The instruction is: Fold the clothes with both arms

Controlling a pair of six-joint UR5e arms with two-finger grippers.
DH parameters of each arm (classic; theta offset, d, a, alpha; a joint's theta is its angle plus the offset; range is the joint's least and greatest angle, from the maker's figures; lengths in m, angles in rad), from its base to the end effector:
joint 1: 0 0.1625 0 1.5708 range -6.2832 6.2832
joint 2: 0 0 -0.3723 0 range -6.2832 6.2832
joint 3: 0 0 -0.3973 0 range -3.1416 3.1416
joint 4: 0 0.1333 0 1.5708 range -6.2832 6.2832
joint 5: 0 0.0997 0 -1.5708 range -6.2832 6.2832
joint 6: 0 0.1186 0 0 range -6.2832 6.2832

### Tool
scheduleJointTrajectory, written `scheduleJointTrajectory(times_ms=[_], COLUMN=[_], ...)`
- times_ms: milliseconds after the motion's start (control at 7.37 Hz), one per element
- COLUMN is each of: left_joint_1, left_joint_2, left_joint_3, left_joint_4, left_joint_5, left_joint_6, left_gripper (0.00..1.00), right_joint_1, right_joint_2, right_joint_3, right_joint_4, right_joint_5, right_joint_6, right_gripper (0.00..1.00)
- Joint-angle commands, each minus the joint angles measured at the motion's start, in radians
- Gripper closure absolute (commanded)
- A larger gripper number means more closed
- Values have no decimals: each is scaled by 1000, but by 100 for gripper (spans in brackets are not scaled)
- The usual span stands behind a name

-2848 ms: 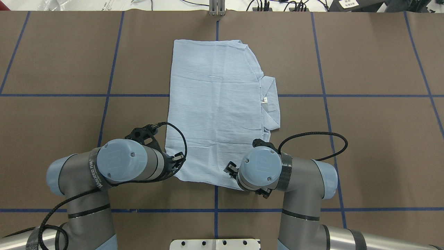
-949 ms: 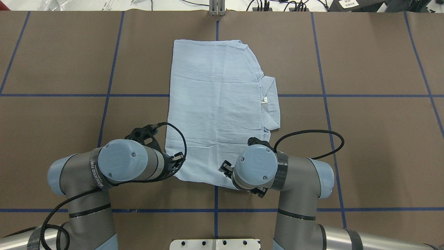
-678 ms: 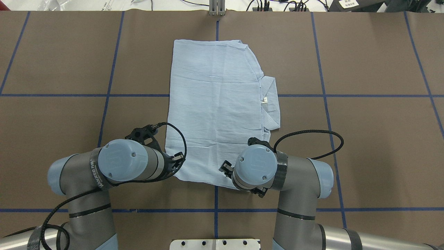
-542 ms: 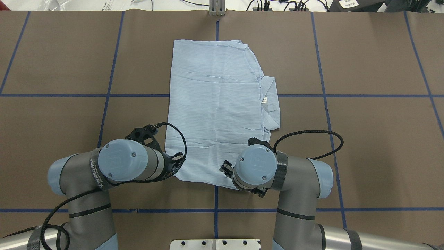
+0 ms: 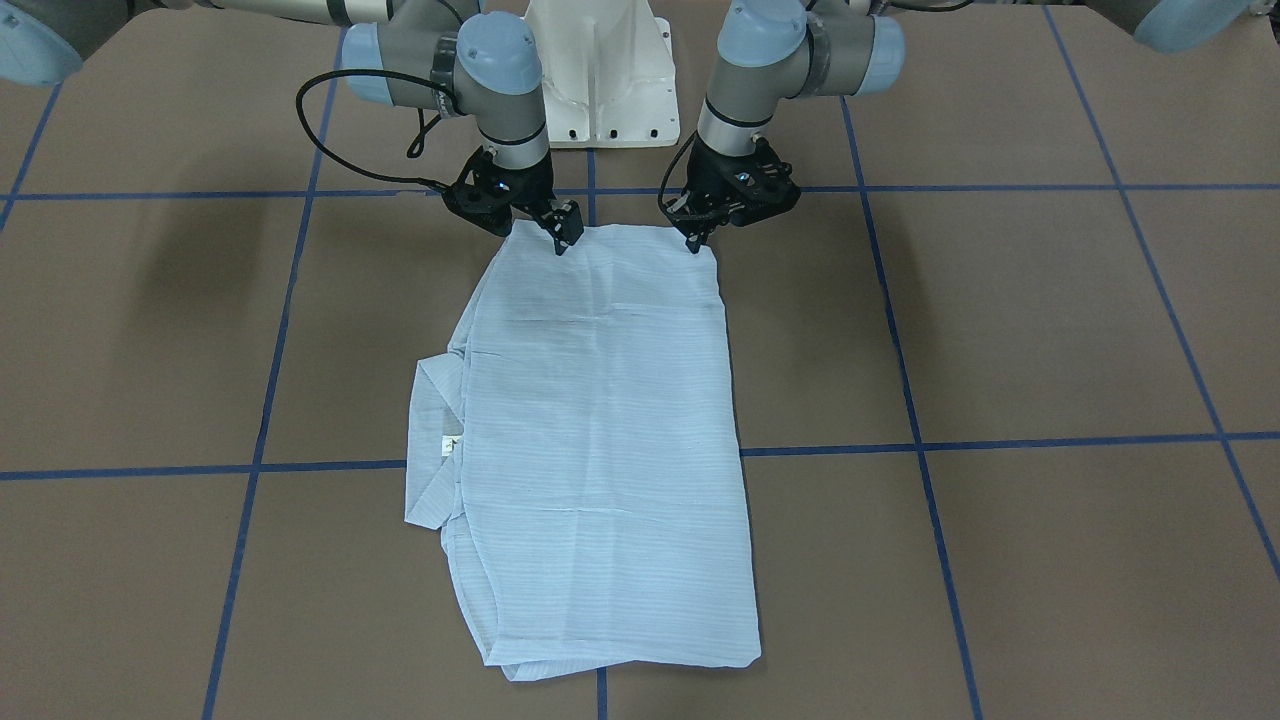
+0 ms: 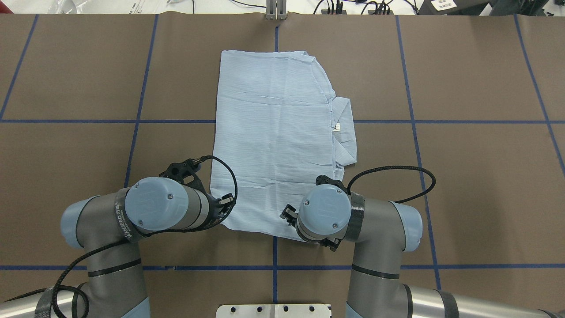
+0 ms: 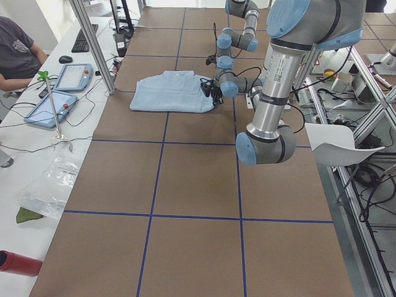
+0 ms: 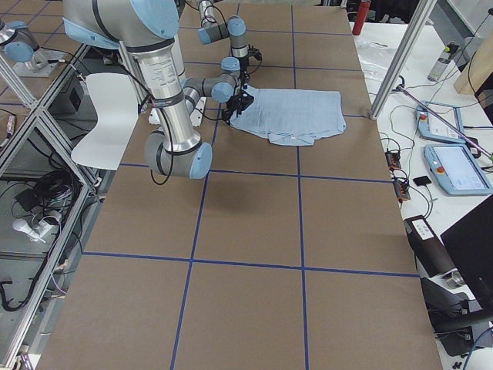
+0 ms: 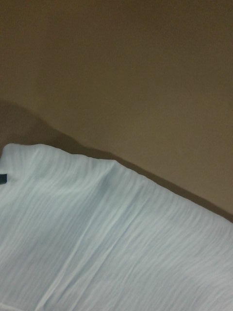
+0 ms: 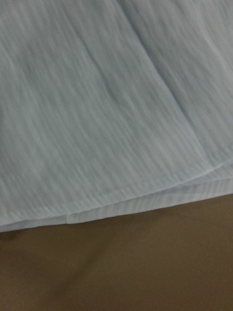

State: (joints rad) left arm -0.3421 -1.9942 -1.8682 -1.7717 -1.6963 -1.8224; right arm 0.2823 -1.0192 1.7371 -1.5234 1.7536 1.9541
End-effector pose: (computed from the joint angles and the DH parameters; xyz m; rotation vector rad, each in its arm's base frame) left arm 0.5306 -0.3147 0.2314 -0.0755 0.9350 -0.4923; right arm -0.5903 -0.2876 0.2333 -0.2150 -0.7638 0.5610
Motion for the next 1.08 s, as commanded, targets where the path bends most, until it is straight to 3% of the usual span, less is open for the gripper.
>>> scheduleJointTrajectory(times_ms=[0,678,949], left_joint_1=[0,0,0], left_joint_2=[0,2,0], left_joint_3=[1,3,3], left_joint_4=[0,-3,-3], left_joint_5=[0,3,3], left_joint_6=[0,0,0], left_gripper=[100,100,100], right_joint_1=[0,-2,0], right_joint_2=[1,-9,-9], right_joint_3=[-4,1,-1], right_joint_4=[2,2,2], right_joint_5=[4,9,10], right_joint_6=[-1,-1,-1], right_gripper=[1,1,6])
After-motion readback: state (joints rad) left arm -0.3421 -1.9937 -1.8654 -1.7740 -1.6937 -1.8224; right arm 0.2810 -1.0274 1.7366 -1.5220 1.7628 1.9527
